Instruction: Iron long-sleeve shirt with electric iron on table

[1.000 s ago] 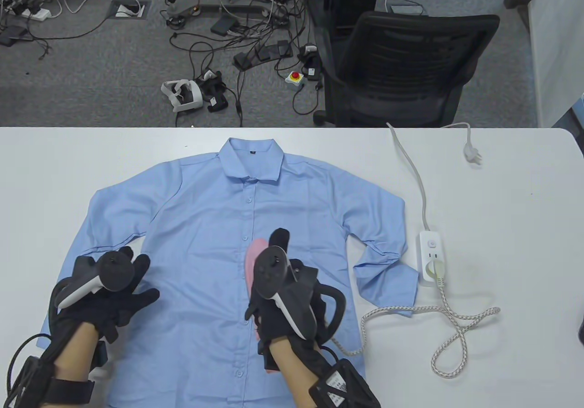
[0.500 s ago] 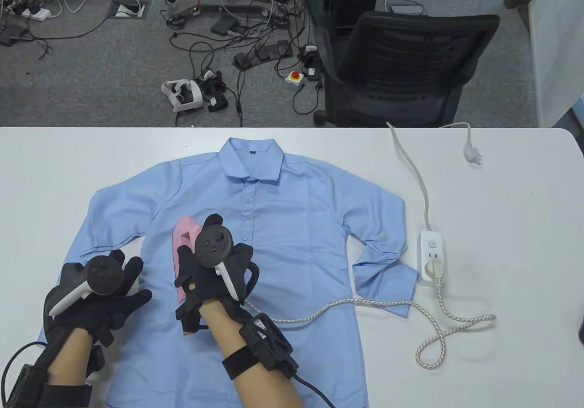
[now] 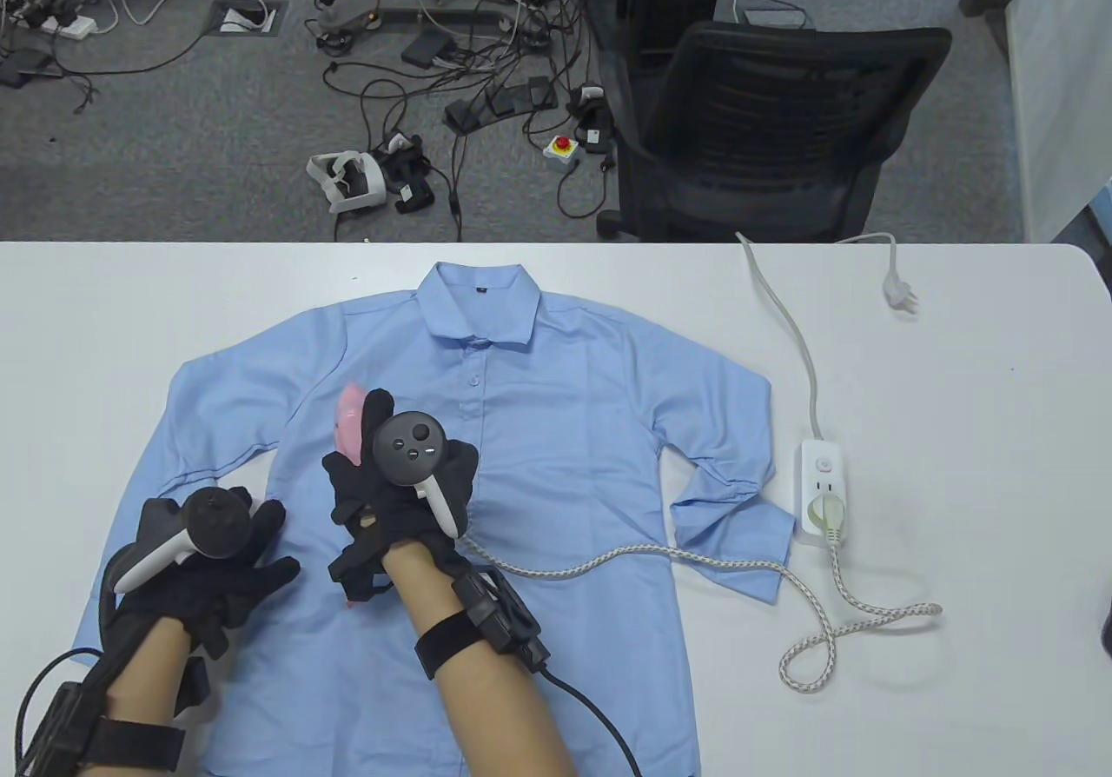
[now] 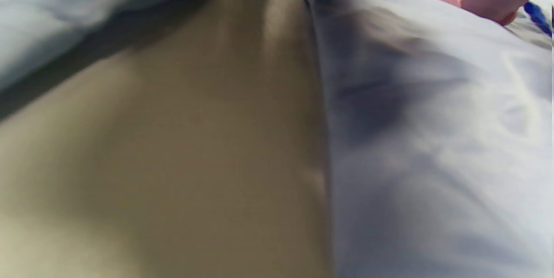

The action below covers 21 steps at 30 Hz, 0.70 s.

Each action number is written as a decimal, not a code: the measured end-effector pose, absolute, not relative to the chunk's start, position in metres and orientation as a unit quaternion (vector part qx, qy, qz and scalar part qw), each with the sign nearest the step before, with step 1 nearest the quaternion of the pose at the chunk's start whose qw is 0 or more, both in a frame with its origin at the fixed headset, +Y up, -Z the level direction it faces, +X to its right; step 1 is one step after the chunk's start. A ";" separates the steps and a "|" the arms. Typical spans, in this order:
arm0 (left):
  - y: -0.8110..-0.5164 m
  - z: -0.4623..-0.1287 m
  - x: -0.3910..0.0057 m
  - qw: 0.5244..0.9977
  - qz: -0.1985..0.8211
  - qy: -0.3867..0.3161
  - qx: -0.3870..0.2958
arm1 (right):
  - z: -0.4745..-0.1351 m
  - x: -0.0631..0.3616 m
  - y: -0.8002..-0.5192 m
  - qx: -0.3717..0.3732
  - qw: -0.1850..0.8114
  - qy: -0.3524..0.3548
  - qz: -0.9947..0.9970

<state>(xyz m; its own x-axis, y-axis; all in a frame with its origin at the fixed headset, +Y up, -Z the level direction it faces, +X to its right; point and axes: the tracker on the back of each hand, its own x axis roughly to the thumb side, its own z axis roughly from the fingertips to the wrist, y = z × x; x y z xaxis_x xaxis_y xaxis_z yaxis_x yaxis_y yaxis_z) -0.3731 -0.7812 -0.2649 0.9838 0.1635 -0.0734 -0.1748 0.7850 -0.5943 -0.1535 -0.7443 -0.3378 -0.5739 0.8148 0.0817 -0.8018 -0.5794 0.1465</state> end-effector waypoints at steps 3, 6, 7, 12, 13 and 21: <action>-0.782 -0.265 -0.370 0.943 0.091 0.005 -0.319 | -0.342 -0.157 -0.752 0.092 0.436 0.062 0.893; -0.783 -0.265 -0.368 0.943 0.086 0.001 -0.320 | -0.342 -0.161 -0.753 0.109 0.410 0.051 0.904; -0.783 -0.265 -0.367 0.944 0.082 0.001 -0.320 | -0.341 -0.163 -0.753 0.109 0.399 0.047 0.909; -0.788 -0.265 -0.358 0.945 0.060 -0.011 -0.322 | -0.344 -0.167 -0.750 0.100 0.377 0.051 0.919; -0.792 -0.266 -0.355 0.943 0.051 -0.012 -0.327 | -0.346 -0.168 -0.751 0.093 0.382 0.060 0.917; -0.792 -0.265 -0.352 0.939 0.047 -0.008 -0.340 | -0.353 -0.161 -0.750 0.045 0.386 0.045 0.920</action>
<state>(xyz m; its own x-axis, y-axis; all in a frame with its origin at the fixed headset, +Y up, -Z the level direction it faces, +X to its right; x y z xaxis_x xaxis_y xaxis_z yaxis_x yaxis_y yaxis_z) -0.3520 -0.7919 -0.2654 0.9955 0.0930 -0.0163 -0.0818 0.7643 -0.6396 -0.1612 -0.7497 -0.3534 -0.6979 0.7145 0.0487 -0.7063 -0.6980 0.1182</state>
